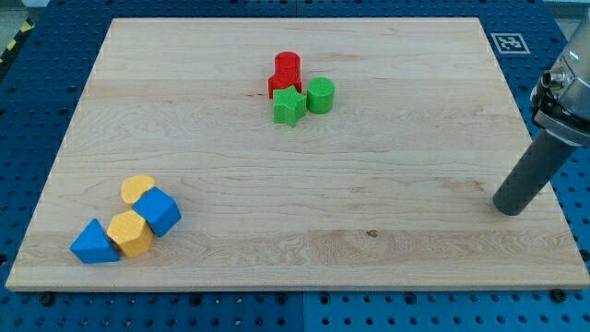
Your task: Push the green star to the bottom right
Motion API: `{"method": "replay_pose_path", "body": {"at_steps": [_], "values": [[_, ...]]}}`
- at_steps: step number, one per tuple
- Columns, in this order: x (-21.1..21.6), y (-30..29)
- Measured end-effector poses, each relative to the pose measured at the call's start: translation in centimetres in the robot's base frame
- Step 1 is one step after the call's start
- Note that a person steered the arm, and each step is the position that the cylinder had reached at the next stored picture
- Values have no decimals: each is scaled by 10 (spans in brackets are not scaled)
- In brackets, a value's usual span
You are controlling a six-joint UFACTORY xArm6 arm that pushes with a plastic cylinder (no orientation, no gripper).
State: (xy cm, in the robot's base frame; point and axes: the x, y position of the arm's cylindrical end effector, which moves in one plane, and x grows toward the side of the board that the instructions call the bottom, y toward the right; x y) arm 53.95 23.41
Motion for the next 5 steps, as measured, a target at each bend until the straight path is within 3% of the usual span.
{"method": "replay_pose_path", "body": {"at_steps": [1,3,4,5], "values": [[0,0],[-151,-30],[-195,-48],[-198,-71]]}}
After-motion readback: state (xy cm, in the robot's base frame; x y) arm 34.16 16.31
